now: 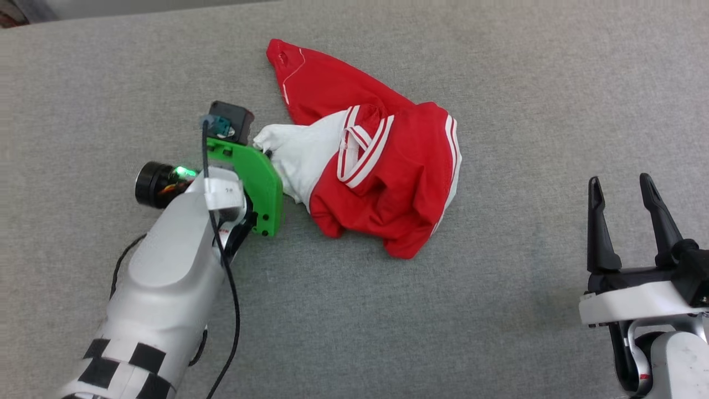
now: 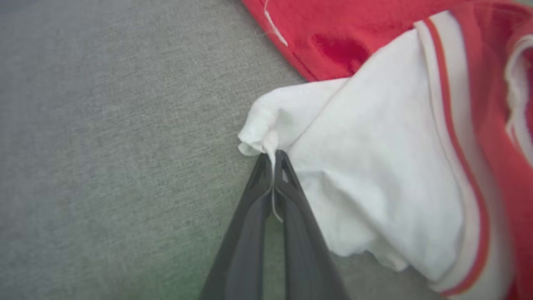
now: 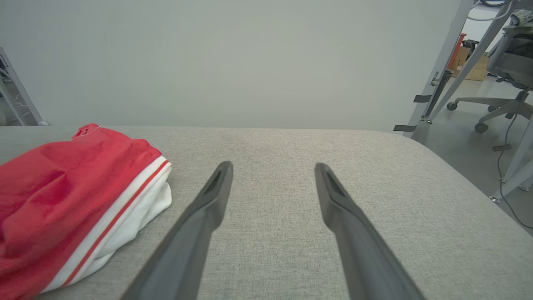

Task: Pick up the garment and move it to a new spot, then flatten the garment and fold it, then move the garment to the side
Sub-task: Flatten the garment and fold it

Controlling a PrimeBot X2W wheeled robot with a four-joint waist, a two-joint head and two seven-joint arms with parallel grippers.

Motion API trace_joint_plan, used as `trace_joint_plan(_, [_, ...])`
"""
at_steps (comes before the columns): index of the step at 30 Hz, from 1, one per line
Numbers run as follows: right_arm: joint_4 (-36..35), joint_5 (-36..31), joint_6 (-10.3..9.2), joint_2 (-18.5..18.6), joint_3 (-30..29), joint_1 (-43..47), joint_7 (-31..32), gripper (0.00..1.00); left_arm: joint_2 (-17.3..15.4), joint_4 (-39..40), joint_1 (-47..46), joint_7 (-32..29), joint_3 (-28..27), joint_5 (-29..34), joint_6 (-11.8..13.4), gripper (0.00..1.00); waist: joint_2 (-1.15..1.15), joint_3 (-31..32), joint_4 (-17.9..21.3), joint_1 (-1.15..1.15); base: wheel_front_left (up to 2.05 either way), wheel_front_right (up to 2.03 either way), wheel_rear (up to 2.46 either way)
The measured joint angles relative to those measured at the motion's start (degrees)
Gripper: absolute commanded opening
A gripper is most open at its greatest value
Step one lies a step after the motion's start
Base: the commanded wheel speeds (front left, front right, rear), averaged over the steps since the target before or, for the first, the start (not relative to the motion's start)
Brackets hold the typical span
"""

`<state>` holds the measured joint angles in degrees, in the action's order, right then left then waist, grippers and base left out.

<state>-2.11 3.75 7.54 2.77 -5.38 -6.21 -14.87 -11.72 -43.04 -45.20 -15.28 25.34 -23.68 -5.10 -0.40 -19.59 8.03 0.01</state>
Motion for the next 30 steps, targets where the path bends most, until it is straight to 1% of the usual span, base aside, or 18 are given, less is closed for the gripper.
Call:
trace_joint_plan(2, [0.4,-0.1,0.0,0.0,-0.1,0.6,0.0,1.0,-0.6,1.1,2.4,1.8,-1.4,-1.1,0.8,0.0,0.0,1.3,-0.7,0.0,0.0,0.0,0.0])
trace_joint_plan(5, [1.0,-0.4,0.0,0.0,-0.3,1.7,0.0,1.0,-2.5,4.1,5.9,4.0,-3.7,-2.7,2.0,0.0,0.0,3.4,-1.9,0.0,0.0,0.0,0.0])
trace_joint_plan(12, [2.2,-1.0,0.0,0.0,-0.8,3.5,0.0,1.0,-8.0,14.5,16.1,5.3,-8.4,-5.3,5.5,0.0,0.0,7.7,-5.7,0.0,0.0,0.0,0.0])
trace_joint_plan(16, [2.9,-1.1,0.0,0.0,-1.1,3.9,0.0,1.0,-8.5,20.4,23.9,4.6,-10.4,-7.8,8.1,0.0,0.0,9.5,-7.9,0.0,0.0,0.0,0.0])
trace_joint_plan(19, [3.6,-1.1,0.0,0.0,-1.4,3.9,0.0,1.0,-8.6,23.3,28.6,4.6,-11.4,-8.7,9.7,0.0,0.0,10.4,-9.4,0.0,0.0,0.0,0.0])
trace_joint_plan(22, [4.4,-1.1,0.0,0.0,-1.8,3.9,0.0,1.0,-8.4,24.5,31.7,4.4,-11.4,-9.2,10.5,0.0,0.0,11.0,-10.6,0.0,0.0,0.0,0.0])
trace_joint_plan(23, [4.7,-1.2,0.0,0.0,-1.9,3.9,0.0,1.0,-8.2,24.6,32.3,4.3,-11.2,-9.7,10.5,0.28,0.0,11.1,-10.9,0.0,0.0,0.0,0.0])
trace_joint_plan(24, [5.1,-1.4,0.0,0.0,-1.9,3.9,0.0,1.0,-8.0,24.6,32.8,4.3,-11.0,-9.7,11.0,0.82,0.0,11.3,-11.2,0.0,0.0,0.0,0.0])
trace_joint_plan(25, [5.5,-1.6,0.0,0.0,-1.9,3.9,0.0,1.0,-7.9,24.6,33.0,4.3,-11.0,-9.7,11.2,1.0,0.0,11.4,-11.4,0.0,0.0,0.0,0.0])
trace_joint_plan(27, [6.1,-1.6,0.0,0.0,-1.9,3.9,0.0,1.0,-7.6,24.2,33.4,5.4,-11.0,-9.6,11.7,1.0,0.0,11.8,-11.6,0.0,0.0,0.0,0.0])
trace_joint_plan(30, [6.8,-1.7,0.0,0.0,-1.7,3.9,0.0,1.0,-7.4,24.0,33.5,9.0,-11.4,-9.5,12.3,1.0,0.0,12.4,-11.7,0.0,0.0,0.0,0.0])
